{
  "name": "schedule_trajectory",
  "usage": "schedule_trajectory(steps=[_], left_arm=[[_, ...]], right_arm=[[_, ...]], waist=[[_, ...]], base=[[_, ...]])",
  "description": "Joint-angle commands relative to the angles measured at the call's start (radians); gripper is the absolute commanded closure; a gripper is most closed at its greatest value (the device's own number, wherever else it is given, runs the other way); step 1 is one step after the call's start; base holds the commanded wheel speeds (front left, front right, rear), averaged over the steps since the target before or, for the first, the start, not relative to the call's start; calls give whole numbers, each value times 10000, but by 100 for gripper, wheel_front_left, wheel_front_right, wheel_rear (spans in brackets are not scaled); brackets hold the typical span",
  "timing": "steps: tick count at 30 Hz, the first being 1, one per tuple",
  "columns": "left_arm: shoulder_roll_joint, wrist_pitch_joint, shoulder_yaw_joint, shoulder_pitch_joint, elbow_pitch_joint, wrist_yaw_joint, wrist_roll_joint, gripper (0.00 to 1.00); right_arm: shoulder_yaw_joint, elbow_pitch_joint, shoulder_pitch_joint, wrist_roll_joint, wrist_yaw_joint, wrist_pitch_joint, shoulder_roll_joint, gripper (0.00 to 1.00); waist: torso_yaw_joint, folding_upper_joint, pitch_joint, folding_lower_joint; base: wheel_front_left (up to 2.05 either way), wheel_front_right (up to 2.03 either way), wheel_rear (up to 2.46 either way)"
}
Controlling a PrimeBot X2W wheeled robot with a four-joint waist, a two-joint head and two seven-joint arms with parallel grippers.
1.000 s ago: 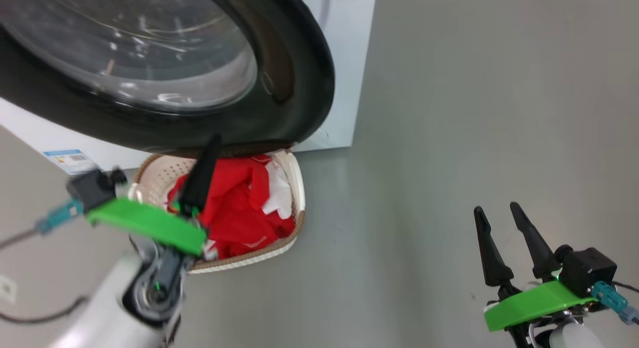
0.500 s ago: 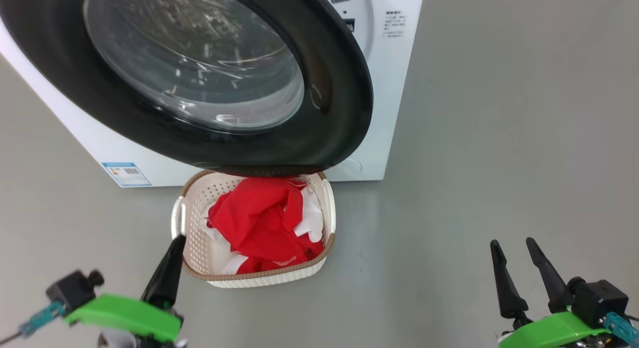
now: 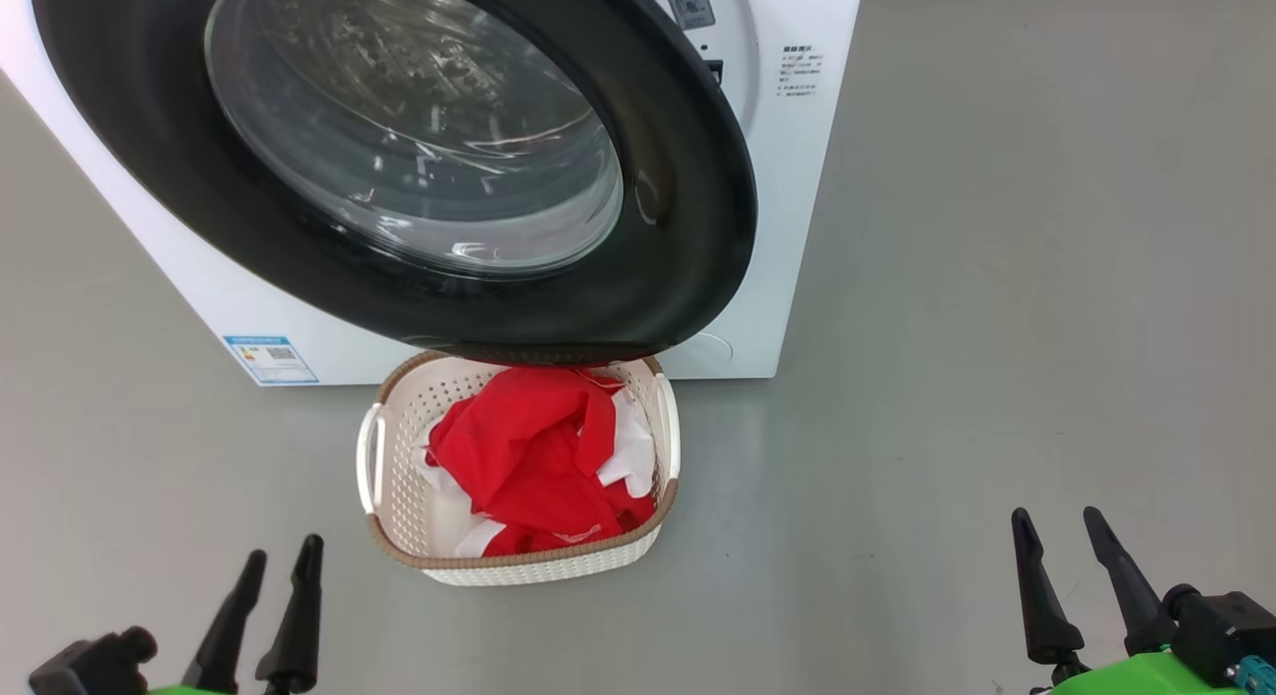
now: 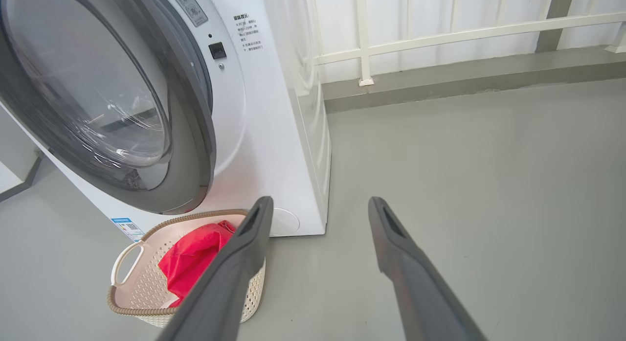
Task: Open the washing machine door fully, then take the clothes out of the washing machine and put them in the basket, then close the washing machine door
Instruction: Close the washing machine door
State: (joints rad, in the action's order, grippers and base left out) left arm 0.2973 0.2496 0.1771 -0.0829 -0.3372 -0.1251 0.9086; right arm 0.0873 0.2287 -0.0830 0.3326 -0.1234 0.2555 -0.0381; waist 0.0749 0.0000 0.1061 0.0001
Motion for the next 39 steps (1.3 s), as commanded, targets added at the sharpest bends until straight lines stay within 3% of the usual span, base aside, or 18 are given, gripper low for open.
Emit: schedule_trajectory(steps=[1, 10, 15, 21, 33, 34, 35, 36, 37, 38, 39], left_arm=[[57, 121, -714, 28, 413, -56, -726, 0], [-672, 121, -1870, 749, 1824, -56, -4742, 0], [-1156, 122, -2280, 1013, 2007, -56, -5727, 0], [-1568, 122, -2397, 1197, 1919, -56, -6182, 0], [-1655, 122, -2309, 1172, 1909, -56, -6268, 0], [-1663, 122, -2291, 1170, 1918, -56, -6302, 0], [-1691, 122, -2288, 1169, 1917, -56, -6303, 0], [-1730, 122, -2303, 1157, 1911, -56, -6278, 0], [-1760, 122, -2308, 1148, 1905, -56, -6274, 0], [-1803, 122, -2318, 1150, 1908, -56, -6271, 0], [-1853, 122, -2304, 1143, 1916, -56, -6262, 0]], right_arm=[[-144, -275, 61, -135, -73, 63, -121, 0], [141, -367, 31, -114, -73, 63, -121, 0], [160, -389, 54, -134, -73, 63, -121, 0], [127, -366, 27, -136, -73, 63, -121, 0], [31, -346, 4, -123, -73, 63, -121, 0], [-15, -334, 23, -95, -73, 63, -121, 9], [-67, -316, 48, -60, -73, 63, -121, 59], [-118, -309, 89, -7, -73, 63, -121, 76], [-181, -313, 150, 48, -73, 63, -121, 91], [-276, -299, 223, 71, -73, 63, -121, 100], [-385, -277, 308, 73, -73, 63, -121, 100]], waist=[[9, 0, 1, -1], [46, 0, -37, -1], [37, 0, -62, -1], [58, 0, -125, -1], [203, 0, -190, -1], [231, 0, -194, -1], [270, 0, -198, -1], [325, 0, -200, -1], [378, 0, -202, -1], [436, 0, -201, -1], [516, 0, -190, -1]], base=[[0, 0, 0], [0, 0, 0], [0, 0, 0], [0, 0, 0], [0, 0, 0], [0, 0, 0], [0, 0, 0], [0, 0, 0], [0, 0, 0], [0, 0, 0], [0, 0, 0]])
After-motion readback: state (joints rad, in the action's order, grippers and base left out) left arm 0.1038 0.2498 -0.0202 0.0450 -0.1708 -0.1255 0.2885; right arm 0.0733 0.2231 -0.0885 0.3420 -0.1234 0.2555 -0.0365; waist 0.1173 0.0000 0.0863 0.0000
